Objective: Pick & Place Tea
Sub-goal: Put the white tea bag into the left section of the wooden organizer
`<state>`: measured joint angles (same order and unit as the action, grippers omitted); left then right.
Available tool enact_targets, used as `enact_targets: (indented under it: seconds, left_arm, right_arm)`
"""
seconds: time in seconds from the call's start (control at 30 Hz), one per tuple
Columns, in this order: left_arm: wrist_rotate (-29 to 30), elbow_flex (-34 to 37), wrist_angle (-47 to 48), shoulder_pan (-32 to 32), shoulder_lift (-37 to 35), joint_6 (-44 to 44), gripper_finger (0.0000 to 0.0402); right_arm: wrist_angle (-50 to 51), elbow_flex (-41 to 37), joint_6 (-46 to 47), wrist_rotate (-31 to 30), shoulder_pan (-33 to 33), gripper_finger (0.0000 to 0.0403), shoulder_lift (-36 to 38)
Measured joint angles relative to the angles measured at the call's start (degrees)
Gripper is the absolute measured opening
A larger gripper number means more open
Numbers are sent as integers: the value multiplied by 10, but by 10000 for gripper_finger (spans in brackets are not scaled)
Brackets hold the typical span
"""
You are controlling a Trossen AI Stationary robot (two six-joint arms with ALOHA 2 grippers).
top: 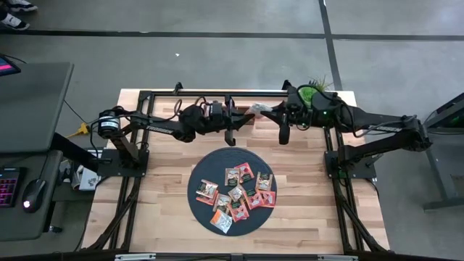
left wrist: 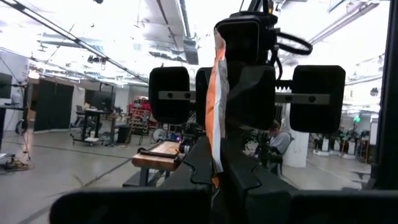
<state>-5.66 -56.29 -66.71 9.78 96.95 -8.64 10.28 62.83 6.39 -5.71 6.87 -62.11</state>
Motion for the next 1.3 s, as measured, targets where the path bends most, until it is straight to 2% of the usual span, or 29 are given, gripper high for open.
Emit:
enact_targets:
  seconds: [0.13,0.23,0.43,0.6,0.9,1.2,1.3]
  left_arm:
    - [-4,0,26,0,0,20,14]
    - [-24,0,36,6,0,21,44]
    - [-95,-1,35,27,0,-33,116]
    - [-113,-1,40,35,0,-39,149]
    - [-122,-1,56,41,0,-54,154]
    - [-135,-1,56,41,0,-67,153]
    - [-148,-1,58,41,0,-69,137]
  right_arm:
    - [36,0,8,-1,0,3,1]
    - [64,0,12,2,0,3,0]
    - [94,0,15,29,0,1,0]
    - [106,0,17,59,11,1,0]
    - [101,0,17,127,35,0,-20]
    - [96,0,16,151,35,0,-53]
    - [96,0,15,151,36,0,-56]
